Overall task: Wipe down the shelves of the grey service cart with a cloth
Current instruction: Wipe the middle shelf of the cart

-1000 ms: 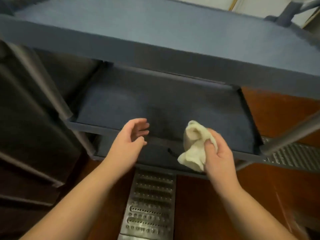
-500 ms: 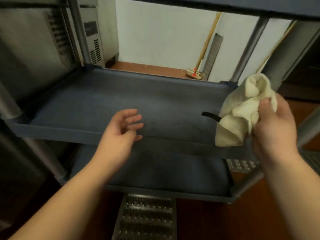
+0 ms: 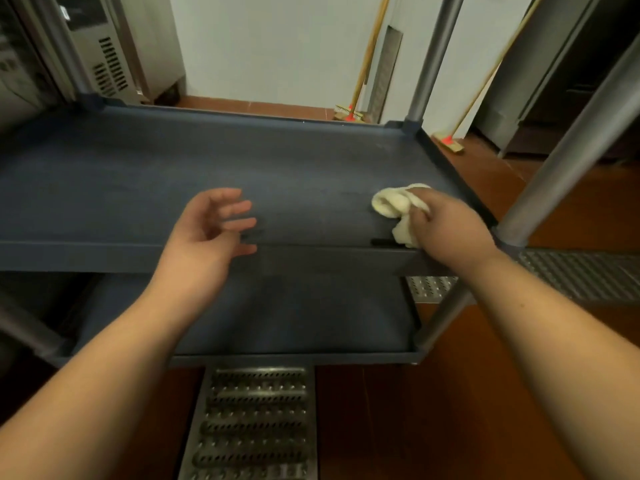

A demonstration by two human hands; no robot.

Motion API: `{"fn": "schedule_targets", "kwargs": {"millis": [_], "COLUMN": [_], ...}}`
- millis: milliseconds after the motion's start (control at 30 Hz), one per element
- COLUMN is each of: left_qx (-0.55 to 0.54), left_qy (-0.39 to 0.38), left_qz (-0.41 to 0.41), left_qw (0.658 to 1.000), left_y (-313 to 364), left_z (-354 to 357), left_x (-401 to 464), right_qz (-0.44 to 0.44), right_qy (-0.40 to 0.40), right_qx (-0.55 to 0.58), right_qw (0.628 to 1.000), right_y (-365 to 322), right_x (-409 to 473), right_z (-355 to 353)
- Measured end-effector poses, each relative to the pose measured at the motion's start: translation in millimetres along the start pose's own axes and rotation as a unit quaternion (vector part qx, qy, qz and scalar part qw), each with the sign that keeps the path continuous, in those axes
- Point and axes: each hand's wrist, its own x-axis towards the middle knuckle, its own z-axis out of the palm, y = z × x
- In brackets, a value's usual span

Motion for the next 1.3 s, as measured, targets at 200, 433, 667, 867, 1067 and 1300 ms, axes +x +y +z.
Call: {"fn": "schedule_targets", "kwargs": {"millis": [200, 433, 667, 867, 1067, 1300], "left_qx": [0.033, 0.031, 0.022, -0.017, -0.008, 0.001], "left_qy": [-0.048, -0.024, -0.016, 0.015, 0.026, 0.061], "left_qz": [0.080, 0.049, 0.032, 0.038, 0.036, 0.033], "left_qw": [0.995, 0.998, 0.999, 0.999, 0.999, 0.998], "left_y": [-4, -12, -6, 2, 2, 8], "left_z": [-24, -81, -142, -183, -212, -259], "left_x": [-2, -6, -12, 7, 4, 6], "right_qz": [0.036, 0.100, 0.122, 0.110, 0.087, 0.041], "right_qy": [0.019, -0.027, -0.052, -0.056, -0.074, -0.083], "right_qx": [-0.038, -0.035, -0.044, -0.018, 0.012, 0.031], "right_qw": [0.998, 0.994, 0.990, 0.992, 0.993, 0.995], "right_y": [8, -10, -64, -128, -198, -297], "right_x": [2, 5, -1, 3, 2, -3], "right_z": [8, 13, 22, 44, 73, 105]}}
